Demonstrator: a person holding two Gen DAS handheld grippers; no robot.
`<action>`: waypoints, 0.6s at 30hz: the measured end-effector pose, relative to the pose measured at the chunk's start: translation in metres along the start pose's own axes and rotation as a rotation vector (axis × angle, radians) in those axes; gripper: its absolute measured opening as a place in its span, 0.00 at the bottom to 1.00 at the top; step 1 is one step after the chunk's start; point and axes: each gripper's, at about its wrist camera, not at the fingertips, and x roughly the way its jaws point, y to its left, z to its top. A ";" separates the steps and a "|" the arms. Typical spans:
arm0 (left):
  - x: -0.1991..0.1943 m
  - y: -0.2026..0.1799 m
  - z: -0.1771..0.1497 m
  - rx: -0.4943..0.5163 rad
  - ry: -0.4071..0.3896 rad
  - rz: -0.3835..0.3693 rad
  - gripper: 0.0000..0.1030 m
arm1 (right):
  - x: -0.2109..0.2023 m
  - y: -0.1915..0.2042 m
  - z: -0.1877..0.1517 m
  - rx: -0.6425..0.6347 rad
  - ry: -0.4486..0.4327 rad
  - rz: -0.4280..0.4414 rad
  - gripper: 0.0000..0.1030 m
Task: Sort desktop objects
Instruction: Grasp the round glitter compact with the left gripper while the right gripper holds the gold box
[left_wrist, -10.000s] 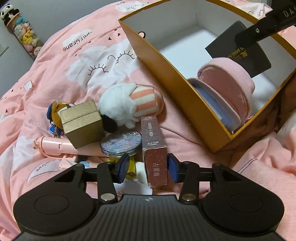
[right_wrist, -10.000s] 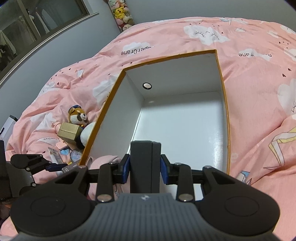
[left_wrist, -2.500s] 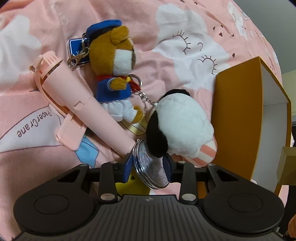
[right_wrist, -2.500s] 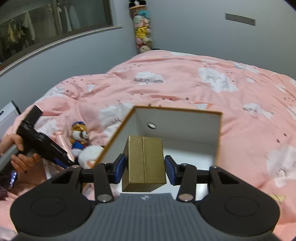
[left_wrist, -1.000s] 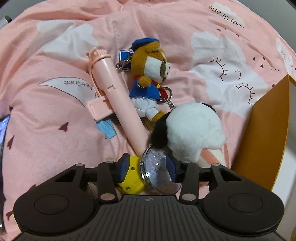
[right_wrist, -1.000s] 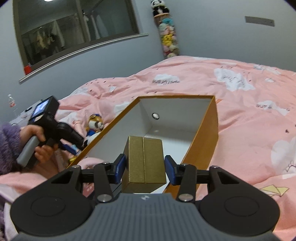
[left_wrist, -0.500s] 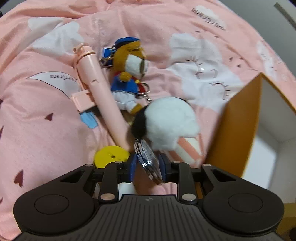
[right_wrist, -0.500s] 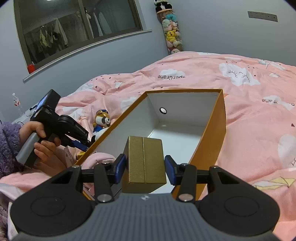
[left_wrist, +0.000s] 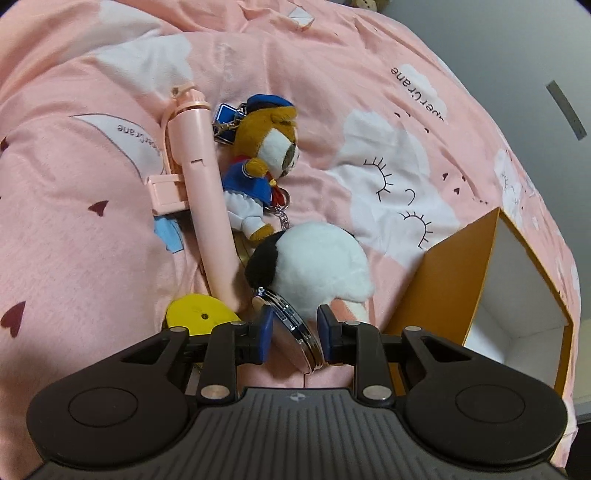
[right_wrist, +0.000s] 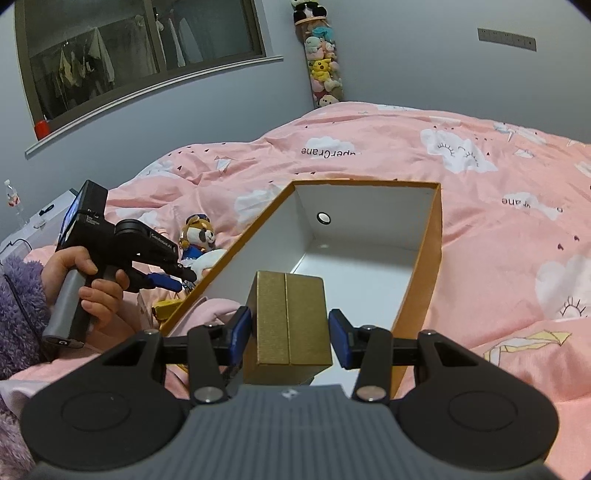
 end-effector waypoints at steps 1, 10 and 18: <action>-0.001 0.001 0.000 -0.008 -0.003 0.004 0.29 | 0.000 0.003 0.001 -0.003 0.001 -0.002 0.47; -0.008 0.014 -0.001 -0.041 -0.018 0.105 0.34 | 0.002 0.017 0.007 -0.036 0.030 -0.014 0.47; 0.012 0.008 0.004 0.067 0.079 0.173 0.49 | 0.003 0.023 0.010 -0.048 0.039 -0.021 0.47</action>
